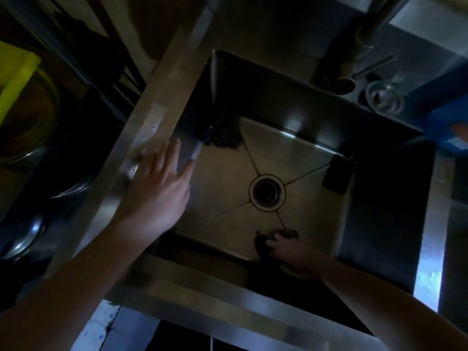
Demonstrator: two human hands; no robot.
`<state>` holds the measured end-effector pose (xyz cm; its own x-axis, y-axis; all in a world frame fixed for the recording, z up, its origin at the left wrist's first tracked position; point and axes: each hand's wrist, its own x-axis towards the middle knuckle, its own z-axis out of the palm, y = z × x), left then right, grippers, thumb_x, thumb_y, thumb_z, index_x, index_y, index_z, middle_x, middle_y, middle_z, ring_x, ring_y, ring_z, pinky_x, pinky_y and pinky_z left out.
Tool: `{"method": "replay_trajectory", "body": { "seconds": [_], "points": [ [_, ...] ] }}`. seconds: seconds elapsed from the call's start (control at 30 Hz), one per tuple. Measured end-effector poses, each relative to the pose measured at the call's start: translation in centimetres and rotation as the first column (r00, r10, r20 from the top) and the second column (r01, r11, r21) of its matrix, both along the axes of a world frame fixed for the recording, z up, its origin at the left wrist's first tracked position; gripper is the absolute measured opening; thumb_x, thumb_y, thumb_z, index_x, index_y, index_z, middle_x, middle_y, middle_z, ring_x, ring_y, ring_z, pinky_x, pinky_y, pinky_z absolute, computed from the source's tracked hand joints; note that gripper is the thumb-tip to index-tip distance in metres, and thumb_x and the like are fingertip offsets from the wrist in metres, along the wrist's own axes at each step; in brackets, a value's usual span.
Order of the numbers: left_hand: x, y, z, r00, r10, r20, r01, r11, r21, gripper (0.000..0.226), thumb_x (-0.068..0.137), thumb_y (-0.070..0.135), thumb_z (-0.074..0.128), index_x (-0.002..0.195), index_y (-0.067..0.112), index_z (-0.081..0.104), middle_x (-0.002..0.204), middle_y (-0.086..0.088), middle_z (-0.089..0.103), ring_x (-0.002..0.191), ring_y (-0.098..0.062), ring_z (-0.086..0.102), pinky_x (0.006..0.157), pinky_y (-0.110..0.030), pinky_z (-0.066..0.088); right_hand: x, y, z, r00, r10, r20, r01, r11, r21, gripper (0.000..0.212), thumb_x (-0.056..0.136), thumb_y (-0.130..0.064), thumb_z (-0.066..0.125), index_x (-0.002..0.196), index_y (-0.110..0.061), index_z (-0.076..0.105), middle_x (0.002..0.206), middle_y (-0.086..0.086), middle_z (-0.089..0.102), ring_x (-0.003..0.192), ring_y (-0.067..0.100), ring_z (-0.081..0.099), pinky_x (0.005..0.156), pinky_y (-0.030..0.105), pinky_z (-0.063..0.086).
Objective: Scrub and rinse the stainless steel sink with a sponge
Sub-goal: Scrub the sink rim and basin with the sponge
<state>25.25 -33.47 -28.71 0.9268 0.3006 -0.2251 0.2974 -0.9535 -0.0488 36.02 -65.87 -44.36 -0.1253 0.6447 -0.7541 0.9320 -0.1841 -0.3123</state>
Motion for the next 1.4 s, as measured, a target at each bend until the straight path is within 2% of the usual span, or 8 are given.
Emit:
{"method": "replay_trajectory", "body": {
  "seconds": [0.2,0.33,0.57,0.77,0.9,1.03,1.3,1.4],
  "points": [
    [0.0,-1.2,0.3,0.999,-0.01,-0.035,0.008,0.999,-0.053,0.05,0.084,0.026,0.062,0.132,0.014,0.051,0.148,-0.025,0.029,0.135,-0.041,0.031,0.106,-0.053,0.032,0.9,-3.8,0.4,0.976,0.218,-0.004,-0.213,0.951,-0.222,0.031,0.096,-0.013,0.042,0.123,-0.006,0.055,0.145,0.01,0.031,0.127,0.038,0.034,0.087,0.047,0.047],
    [0.3,-1.9,1.1,1.0,-0.019,-0.025,0.017,0.998,-0.058,0.048,0.089,0.025,0.056,0.135,0.014,0.047,0.151,-0.024,0.024,0.139,-0.039,0.024,0.111,-0.049,0.024,2.4,-4.9,0.9,0.975,0.222,0.01,-0.211,0.942,-0.262,0.031,0.096,-0.014,0.041,0.123,-0.005,0.054,0.144,0.011,0.032,0.126,0.037,0.036,0.086,0.048,0.049],
    [0.2,-2.0,1.7,1.0,0.0,-0.007,-0.001,0.999,-0.042,0.051,0.097,0.034,0.037,0.145,0.021,0.028,0.157,-0.017,0.004,0.144,-0.032,0.006,0.116,-0.044,0.009,5.2,-1.4,0.8,0.984,0.03,0.173,-0.026,0.999,-0.028,0.034,0.094,-0.013,0.041,0.126,-0.019,0.048,0.14,0.006,0.035,0.124,0.028,0.039,0.078,0.041,0.048],
    [-0.5,-1.6,2.0,0.998,0.069,-0.006,-0.069,0.995,-0.075,0.049,0.093,0.03,0.047,0.14,0.017,0.04,0.155,-0.02,0.015,0.142,-0.036,0.017,0.111,-0.05,0.024,5.7,2.5,0.5,0.905,-0.393,0.162,0.351,0.906,0.239,0.041,0.085,-0.016,0.052,0.126,-0.018,0.051,0.141,0.01,0.038,0.125,0.03,0.042,0.096,0.035,0.041],
    [-0.8,-1.3,1.7,0.996,0.082,0.041,-0.08,0.995,-0.062,0.046,0.081,0.022,0.066,0.125,0.009,0.057,0.143,-0.027,0.037,0.131,-0.043,0.037,0.103,-0.053,0.036,4.1,2.4,0.4,0.791,-0.555,0.258,0.523,0.832,0.185,0.051,0.086,-0.014,0.054,0.133,-0.026,0.04,0.149,0.007,0.025,0.127,0.032,0.035,0.097,0.041,0.044],
    [-1.4,-1.1,1.1,0.995,0.063,0.082,-0.06,0.997,-0.037,0.048,0.078,0.022,0.067,0.123,0.009,0.058,0.142,-0.027,0.04,0.128,-0.044,0.041,0.1,-0.053,0.039,3.0,1.9,0.2,0.774,-0.57,0.273,0.549,0.821,0.158,0.062,0.086,-0.009,0.052,0.141,-0.028,0.03,0.147,0.006,0.026,0.131,0.032,0.029,0.098,0.043,0.044],
    [-2.5,-1.2,0.8,0.996,0.04,0.085,-0.04,0.999,-0.01,0.049,0.079,0.025,0.067,0.125,0.011,0.056,0.144,-0.026,0.037,0.128,-0.042,0.04,0.101,-0.053,0.038,1.5,0.7,1.0,0.651,-0.741,0.164,0.731,0.67,0.126,0.048,0.082,0.001,0.048,0.127,-0.017,0.048,0.143,0.009,0.038,0.119,0.034,0.043,0.093,0.034,0.04],
    [-2.6,-1.5,1.2,0.996,0.024,0.086,-0.022,0.999,-0.023,0.048,0.08,0.023,0.066,0.125,0.009,0.057,0.144,-0.027,0.036,0.129,-0.043,0.04,0.102,-0.053,0.037,0.7,-0.4,1.5,0.609,-0.79,0.075,0.785,0.614,0.081,0.038,0.078,0.006,0.048,0.109,-0.015,0.055,0.125,0.012,0.051,0.108,0.027,0.049,0.076,0.027,0.034]
  ]
}}
